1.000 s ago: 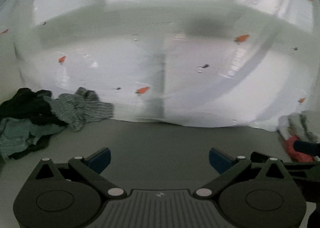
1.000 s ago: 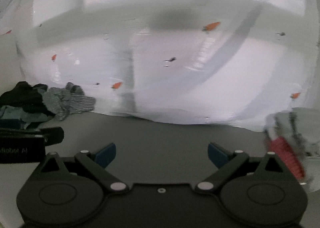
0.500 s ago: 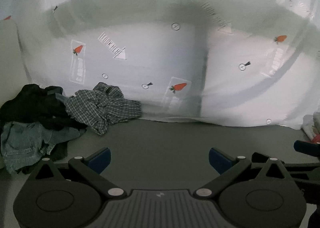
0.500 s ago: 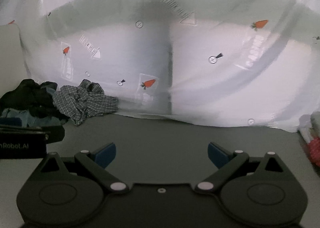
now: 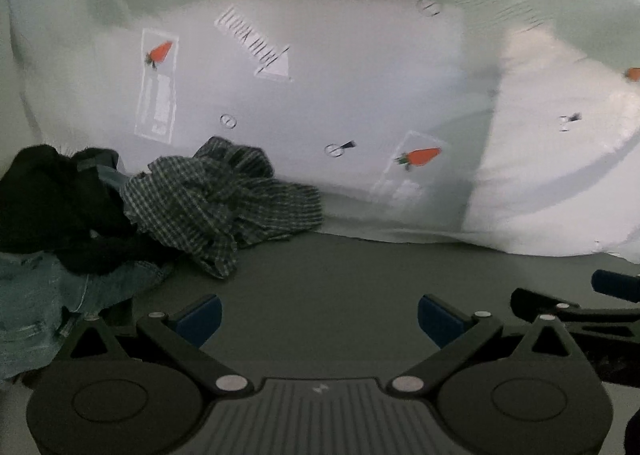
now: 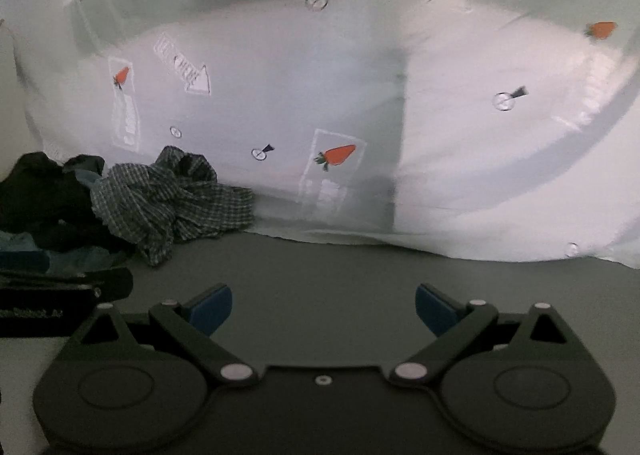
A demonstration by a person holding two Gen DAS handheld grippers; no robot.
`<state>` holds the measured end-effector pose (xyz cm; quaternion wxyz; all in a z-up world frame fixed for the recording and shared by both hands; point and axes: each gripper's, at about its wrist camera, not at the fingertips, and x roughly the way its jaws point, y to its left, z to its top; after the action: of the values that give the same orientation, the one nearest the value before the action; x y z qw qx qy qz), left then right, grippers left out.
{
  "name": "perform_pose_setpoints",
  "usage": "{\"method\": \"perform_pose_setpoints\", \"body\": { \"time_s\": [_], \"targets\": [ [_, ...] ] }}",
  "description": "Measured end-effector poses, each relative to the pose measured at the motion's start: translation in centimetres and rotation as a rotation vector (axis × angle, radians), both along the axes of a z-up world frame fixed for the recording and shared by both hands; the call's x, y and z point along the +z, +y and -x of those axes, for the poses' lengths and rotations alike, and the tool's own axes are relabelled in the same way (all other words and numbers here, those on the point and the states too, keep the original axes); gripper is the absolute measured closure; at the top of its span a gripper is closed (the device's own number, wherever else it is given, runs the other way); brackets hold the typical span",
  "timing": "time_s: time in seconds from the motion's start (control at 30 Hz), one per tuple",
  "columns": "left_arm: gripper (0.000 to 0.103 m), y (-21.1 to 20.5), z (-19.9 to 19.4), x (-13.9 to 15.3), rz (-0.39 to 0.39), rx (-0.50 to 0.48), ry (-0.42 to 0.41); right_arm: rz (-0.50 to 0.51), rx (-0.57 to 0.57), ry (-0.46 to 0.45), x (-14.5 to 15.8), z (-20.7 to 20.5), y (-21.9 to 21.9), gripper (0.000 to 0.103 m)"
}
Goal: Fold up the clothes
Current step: 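Move both grippers to the checked shirt and grasp it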
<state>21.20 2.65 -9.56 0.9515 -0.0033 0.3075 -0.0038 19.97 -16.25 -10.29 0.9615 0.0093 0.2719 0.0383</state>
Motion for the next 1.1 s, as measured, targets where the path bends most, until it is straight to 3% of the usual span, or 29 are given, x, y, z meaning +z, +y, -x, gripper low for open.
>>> {"method": "perform_pose_setpoints", "body": {
  "time_s": [0.37, 0.57, 0.73, 0.83, 0.9, 1.03, 1.07, 1.1],
  "targets": [
    [0.0, 6.5, -10.7, -6.4, 0.04, 0.131, 0.102, 0.028, 0.104, 0.079, -5.6, -12.7, 6.3, 0.004],
    [0.0, 10.7, -16.4, -9.5, 0.025, 0.244, 0.113, 0.032, 0.173, 0.098, -10.0, -20.3, 9.5, 0.004],
    [0.002, 13.2, -20.5, -11.9, 0.08, 0.317, 0.107, 0.001, 0.224, 0.1, -13.2, -25.7, 11.9, 0.007],
    [0.01, 14.2, -22.4, -13.1, 0.127, 0.352, 0.1, -0.028, 0.248, 0.097, -14.7, -28.6, 13.3, 0.013],
    [0.024, 14.1, -23.4, -13.5, 0.117, 0.37, 0.087, -0.059, 0.262, 0.094, -15.2, -30.0, 13.9, 0.018],
    [0.037, 13.5, -24.5, -14.2, 0.078, 0.364, 0.058, -0.11, 0.292, 0.088, -15.7, -31.7, 14.9, 0.026],
    [0.045, 13.5, -24.6, -14.3, 0.076, 0.371, 0.056, -0.109, 0.298, 0.086, -15.7, -31.9, 15.1, 0.03],
    [0.049, 13.6, -24.7, -14.5, 0.075, 0.372, 0.06, -0.114, 0.312, 0.082, -15.7, -32.0, 15.3, 0.046]
  ]
}}
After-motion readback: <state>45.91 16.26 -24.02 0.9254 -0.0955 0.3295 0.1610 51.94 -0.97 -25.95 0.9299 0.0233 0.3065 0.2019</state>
